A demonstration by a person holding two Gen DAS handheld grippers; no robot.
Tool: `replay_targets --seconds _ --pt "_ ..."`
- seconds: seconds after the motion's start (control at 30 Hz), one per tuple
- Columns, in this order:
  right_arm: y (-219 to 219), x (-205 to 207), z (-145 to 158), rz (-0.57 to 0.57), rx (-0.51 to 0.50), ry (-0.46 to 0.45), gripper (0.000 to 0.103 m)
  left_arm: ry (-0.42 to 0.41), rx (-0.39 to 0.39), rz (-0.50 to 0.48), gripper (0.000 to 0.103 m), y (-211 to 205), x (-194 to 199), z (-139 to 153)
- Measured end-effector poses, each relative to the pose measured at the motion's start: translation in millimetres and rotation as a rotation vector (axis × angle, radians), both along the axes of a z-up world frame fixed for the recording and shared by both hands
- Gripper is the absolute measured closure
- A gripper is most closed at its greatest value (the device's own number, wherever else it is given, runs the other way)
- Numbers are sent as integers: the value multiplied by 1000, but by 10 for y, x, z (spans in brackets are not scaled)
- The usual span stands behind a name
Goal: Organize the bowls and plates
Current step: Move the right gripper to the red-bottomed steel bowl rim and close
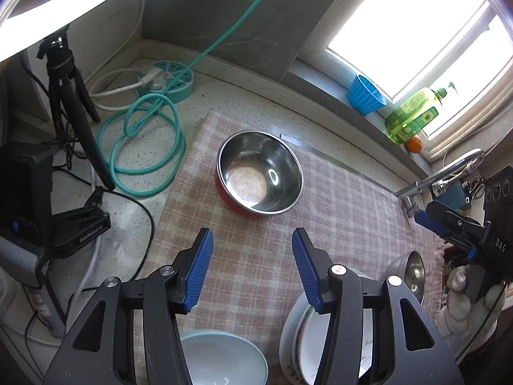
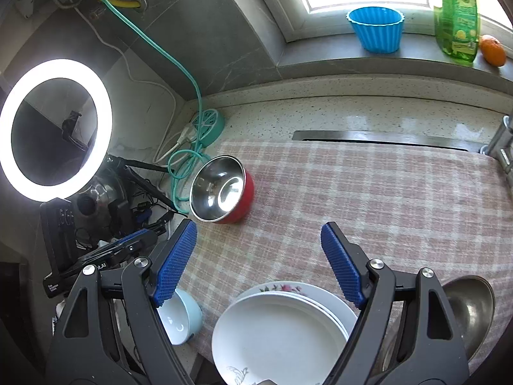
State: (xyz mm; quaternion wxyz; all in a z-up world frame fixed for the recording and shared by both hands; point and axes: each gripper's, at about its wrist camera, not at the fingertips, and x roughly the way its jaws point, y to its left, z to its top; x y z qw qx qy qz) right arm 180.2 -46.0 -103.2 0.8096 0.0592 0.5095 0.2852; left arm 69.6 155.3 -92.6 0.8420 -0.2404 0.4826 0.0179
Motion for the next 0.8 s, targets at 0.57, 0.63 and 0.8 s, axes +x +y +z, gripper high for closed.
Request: replay_targets --seconds 0.57,0.63,0.8 --pt "792 685 -773 69 -74 179 50 124 -59 28 67 322 755 -474" --pt "834 725 -843 70 -75 200 55 135 -64 33 74 343 781 -508" --pt "911 798 -972 68 -101 222 69 149 -67 31 81 376 819 -560"
